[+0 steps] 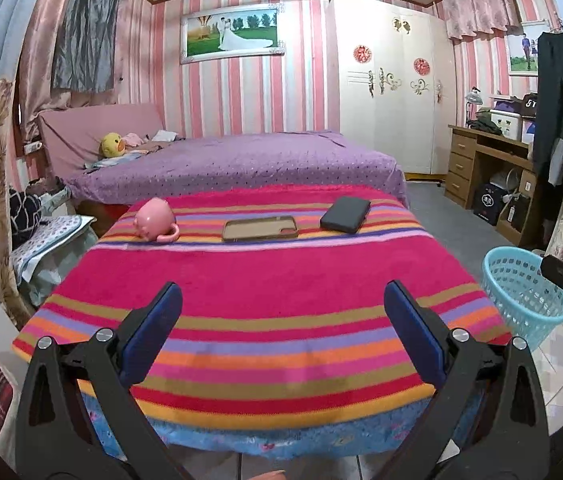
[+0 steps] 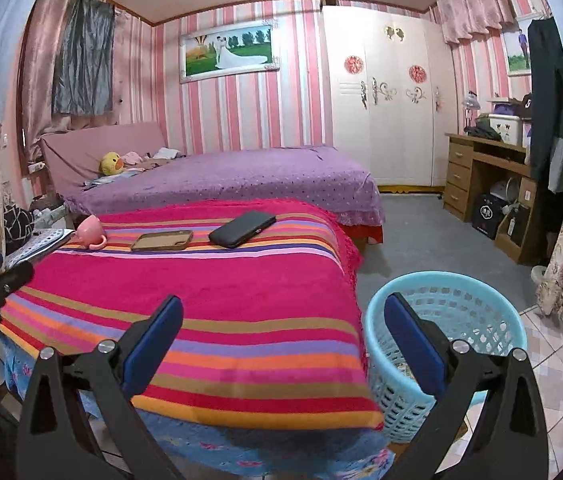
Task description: Collect trash
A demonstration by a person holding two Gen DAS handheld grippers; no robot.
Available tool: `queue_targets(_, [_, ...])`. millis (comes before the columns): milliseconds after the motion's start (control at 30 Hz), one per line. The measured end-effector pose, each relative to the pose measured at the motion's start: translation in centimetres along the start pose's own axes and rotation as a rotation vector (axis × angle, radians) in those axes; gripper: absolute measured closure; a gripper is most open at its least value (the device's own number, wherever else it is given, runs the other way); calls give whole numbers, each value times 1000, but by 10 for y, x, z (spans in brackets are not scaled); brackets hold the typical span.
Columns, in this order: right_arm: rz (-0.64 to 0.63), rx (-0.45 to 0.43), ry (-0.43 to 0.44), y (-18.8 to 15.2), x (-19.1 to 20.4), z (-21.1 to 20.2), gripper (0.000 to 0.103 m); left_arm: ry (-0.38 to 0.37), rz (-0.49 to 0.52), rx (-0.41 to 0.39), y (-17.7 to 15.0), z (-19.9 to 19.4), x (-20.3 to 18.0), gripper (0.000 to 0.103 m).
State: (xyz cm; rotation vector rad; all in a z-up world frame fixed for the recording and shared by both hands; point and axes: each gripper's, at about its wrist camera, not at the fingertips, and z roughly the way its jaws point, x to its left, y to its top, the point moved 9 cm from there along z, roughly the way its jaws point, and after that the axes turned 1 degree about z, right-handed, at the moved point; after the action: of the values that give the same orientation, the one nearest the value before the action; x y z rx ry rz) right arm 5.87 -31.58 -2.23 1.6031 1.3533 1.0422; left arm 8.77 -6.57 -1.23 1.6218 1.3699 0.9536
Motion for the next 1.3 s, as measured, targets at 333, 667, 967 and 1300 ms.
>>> queue_targets(333, [-66,-42,-11,-6,35,-8,5,38,-17,-10,-13,0,9,6])
queue_targets(667, [-90,-45,-32,-8,42,0,5,63,1,-48,-13,2,12,6])
queue_targets(967, [-116,-58,-39,-4,52,2,5,58,6,-79,-8,-2,13,5])
queue_targets(1300, [-124,-59,-50,-2,52,2,5,45,-6,-72,-9,-1,14,5])
